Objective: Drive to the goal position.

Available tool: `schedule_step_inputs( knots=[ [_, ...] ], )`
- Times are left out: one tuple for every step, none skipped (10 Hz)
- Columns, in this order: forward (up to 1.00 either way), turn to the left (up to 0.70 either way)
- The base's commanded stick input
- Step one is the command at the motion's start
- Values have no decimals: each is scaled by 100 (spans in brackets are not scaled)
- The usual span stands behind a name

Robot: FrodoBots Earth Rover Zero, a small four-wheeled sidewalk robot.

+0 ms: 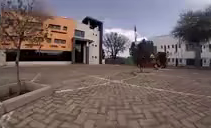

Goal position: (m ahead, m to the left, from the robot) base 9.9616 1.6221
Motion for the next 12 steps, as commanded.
schedule_step_inputs(
  knots=[
    [70,0],
    [70,0],
    [70,0],
    [70,0],
    [70,0],
    [70,0],
    [70,0],
    [70,0],
    [70,0],
    [70,0],
    [70,0],
    [70,0]
  ],
)
